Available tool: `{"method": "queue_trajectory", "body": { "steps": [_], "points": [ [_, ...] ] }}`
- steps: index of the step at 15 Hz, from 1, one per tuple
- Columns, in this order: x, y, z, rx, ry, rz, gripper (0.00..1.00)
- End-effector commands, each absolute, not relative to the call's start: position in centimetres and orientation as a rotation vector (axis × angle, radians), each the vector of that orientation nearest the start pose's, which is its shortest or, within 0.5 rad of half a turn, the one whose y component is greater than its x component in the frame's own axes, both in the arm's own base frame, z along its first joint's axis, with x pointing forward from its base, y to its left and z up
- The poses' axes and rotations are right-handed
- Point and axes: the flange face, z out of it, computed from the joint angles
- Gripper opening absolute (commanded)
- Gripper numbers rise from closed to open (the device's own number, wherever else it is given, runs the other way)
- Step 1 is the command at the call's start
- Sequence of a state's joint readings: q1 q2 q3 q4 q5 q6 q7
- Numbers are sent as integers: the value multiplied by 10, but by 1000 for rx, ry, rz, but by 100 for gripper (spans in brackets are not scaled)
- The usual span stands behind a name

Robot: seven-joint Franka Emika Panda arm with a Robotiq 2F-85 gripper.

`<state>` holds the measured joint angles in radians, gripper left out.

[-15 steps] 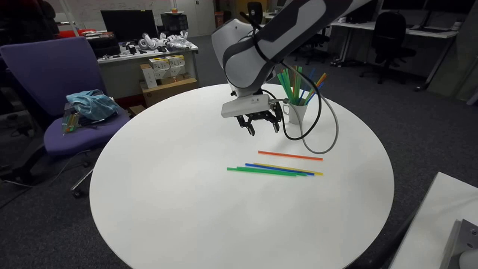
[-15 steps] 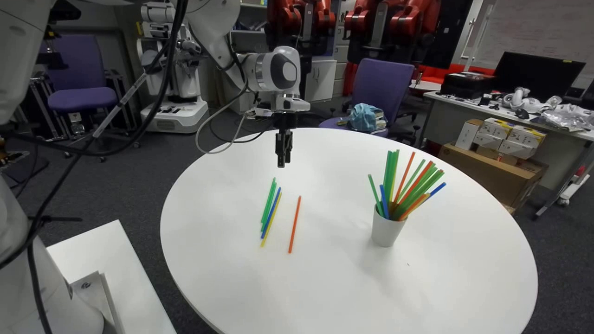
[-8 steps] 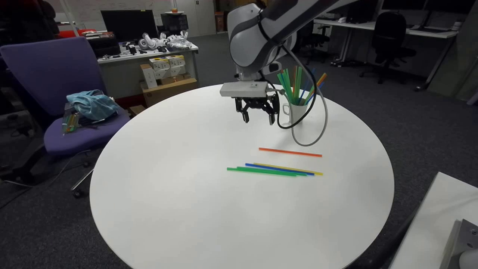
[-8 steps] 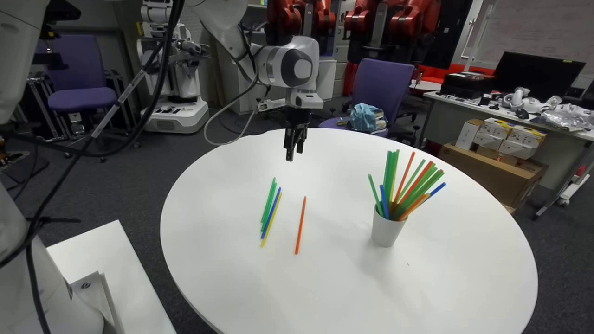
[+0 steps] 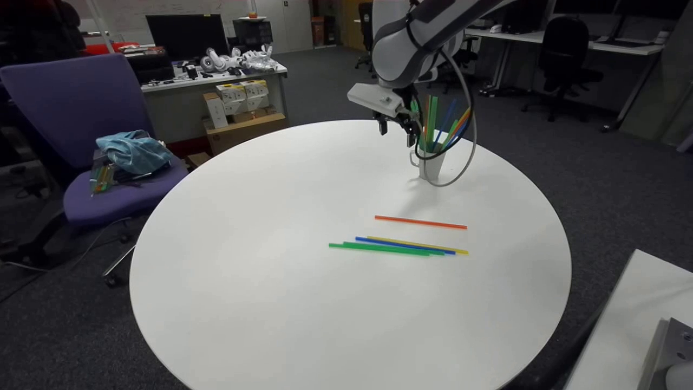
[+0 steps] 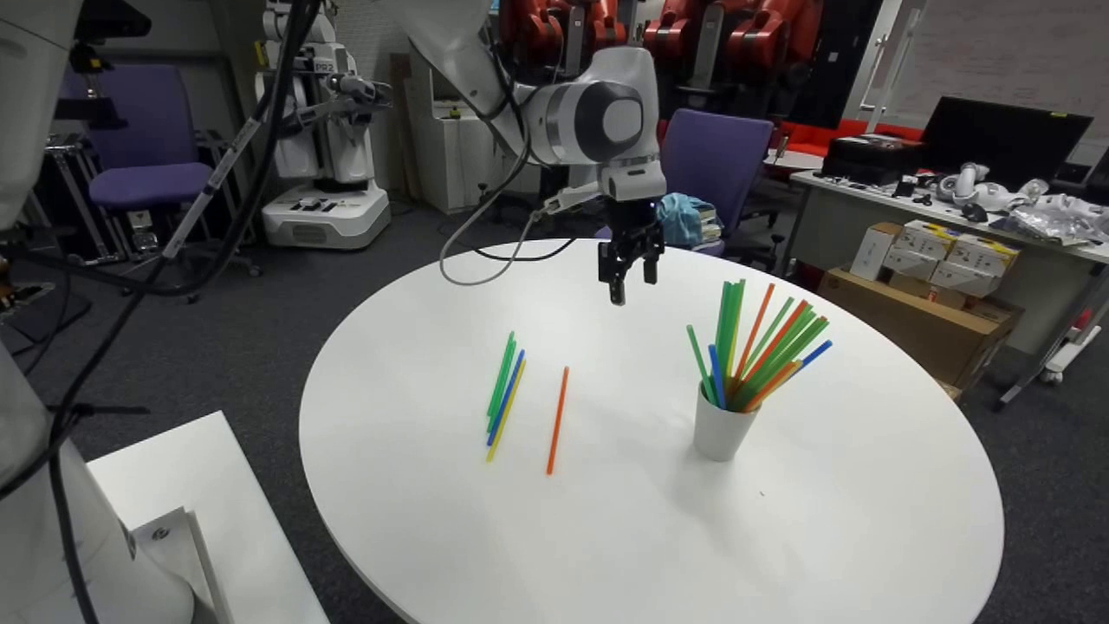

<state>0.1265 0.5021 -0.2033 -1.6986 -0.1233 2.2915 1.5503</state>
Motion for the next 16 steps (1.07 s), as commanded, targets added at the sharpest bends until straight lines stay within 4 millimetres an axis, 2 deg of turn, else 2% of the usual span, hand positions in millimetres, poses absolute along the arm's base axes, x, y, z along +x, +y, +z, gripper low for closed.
{"method": "queue_trajectory", "body": {
  "steps": [1, 6, 9, 16],
  "points": [
    [667, -71, 340, -2132, 2386, -511, 100],
    [645, -109, 352, -1864, 2671, -785, 100],
    [633, -122, 355, -1691, 2797, -956, 100],
    [605, -113, 339, -1705, 2907, -976, 100]
  ]
}}
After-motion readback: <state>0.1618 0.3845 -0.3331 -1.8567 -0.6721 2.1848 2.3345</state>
